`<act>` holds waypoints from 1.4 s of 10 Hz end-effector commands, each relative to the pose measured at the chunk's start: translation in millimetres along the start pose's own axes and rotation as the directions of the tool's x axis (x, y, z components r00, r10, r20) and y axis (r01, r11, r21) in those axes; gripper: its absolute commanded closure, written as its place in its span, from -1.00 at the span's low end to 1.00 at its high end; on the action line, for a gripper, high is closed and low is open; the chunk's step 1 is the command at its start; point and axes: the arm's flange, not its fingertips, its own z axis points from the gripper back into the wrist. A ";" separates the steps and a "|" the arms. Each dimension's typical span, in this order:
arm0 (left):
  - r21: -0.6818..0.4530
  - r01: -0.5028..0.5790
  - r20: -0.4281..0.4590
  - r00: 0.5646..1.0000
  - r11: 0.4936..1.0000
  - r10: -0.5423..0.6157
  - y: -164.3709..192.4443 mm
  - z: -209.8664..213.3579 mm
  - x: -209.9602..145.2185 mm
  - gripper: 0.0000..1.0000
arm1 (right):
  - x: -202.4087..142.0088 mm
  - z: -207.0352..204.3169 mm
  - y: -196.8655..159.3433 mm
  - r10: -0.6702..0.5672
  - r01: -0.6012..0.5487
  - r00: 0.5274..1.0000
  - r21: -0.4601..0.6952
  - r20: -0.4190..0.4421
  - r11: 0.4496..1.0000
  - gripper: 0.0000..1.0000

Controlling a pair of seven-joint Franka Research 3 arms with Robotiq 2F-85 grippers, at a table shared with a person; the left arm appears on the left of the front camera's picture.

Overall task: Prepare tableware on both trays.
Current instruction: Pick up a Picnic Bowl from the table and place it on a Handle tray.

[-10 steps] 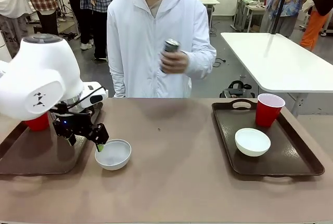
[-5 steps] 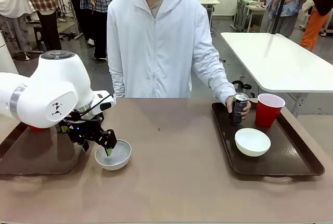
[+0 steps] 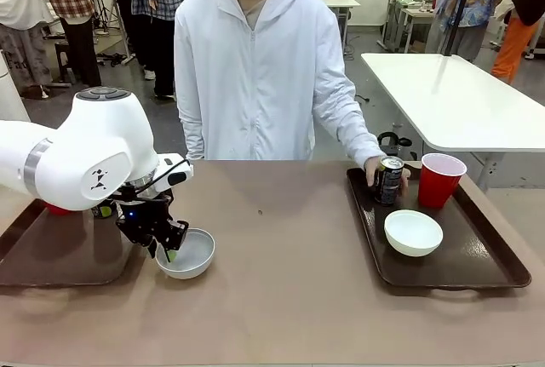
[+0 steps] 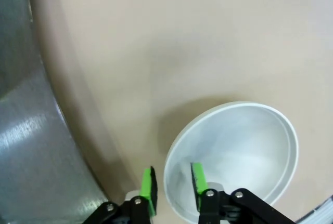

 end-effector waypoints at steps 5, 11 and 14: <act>-0.015 -0.027 -0.041 0.999 1.000 0.027 0.5 16.7 0.3 1.00 | -1.2 -2.4 -0.7 0.015 -0.015 1.000 0.014 0.000 1.000 -1.00; -0.093 -0.078 0.030 0.996 0.993 0.081 62.6 121.0 -34.7 1.00 | -1.2 -2.4 -0.7 0.015 -0.015 1.000 0.014 0.000 1.000 -1.00; 0.005 -0.102 0.007 0.995 0.995 0.102 121.9 106.4 -30.9 1.00 | -1.2 -2.4 -0.7 0.015 -0.015 1.000 0.014 0.000 1.000 -1.00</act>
